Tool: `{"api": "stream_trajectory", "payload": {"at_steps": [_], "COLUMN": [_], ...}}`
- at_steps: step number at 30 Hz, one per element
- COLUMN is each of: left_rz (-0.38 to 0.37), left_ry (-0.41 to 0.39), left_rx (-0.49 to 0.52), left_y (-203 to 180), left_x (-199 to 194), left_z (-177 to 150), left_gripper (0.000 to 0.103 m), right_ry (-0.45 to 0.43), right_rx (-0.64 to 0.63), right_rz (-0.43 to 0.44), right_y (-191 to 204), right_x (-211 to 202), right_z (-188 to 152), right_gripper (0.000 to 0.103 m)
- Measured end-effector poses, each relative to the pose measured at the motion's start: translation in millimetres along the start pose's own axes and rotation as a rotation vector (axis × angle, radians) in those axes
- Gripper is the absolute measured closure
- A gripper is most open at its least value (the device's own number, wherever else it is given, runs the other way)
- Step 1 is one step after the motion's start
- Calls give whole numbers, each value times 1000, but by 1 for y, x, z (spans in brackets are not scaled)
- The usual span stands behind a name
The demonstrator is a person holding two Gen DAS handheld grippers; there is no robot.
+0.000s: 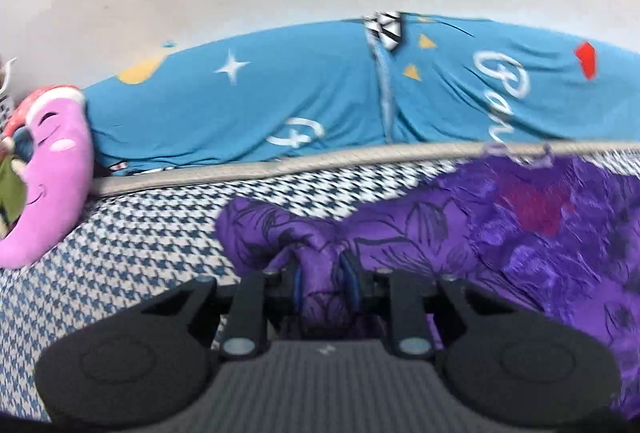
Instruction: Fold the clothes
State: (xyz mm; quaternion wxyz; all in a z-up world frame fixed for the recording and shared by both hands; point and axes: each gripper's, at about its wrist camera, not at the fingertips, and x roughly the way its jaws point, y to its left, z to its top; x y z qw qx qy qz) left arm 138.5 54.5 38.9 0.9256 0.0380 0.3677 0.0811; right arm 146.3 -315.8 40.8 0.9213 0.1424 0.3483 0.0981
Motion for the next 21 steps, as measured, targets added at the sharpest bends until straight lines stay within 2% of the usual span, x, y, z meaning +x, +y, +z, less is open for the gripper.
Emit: {"api": "stream_trajectory", "payload": {"at_steps": [5, 8, 11, 14, 16, 21], "left_rz": [-23, -64, -66, -74, -80, -81], "left_ry": [95, 198, 158, 159, 144, 105], "left_rx": [-1, -61, -76, -154, -194, -251], "left_y": [5, 8, 12, 22, 26, 31], "left_x": [17, 32, 27, 26, 24, 17], "left_z": [0, -10, -9, -10, -11, -9], "left_gripper": [82, 76, 65, 58, 48, 28], "right_ry": [-18, -20, -18, -20, -18, -27], "right_rx": [35, 44, 38, 11, 10, 13], "right_rz": [-6, -26, -48, -73, -84, -100], "right_y": [-8, -14, -19, -22, -26, -33], "right_x": [4, 8, 13, 19, 23, 34], "right_z": [6, 9, 12, 14, 15, 18], "right_gripper": [54, 54, 54, 54, 54, 44]}}
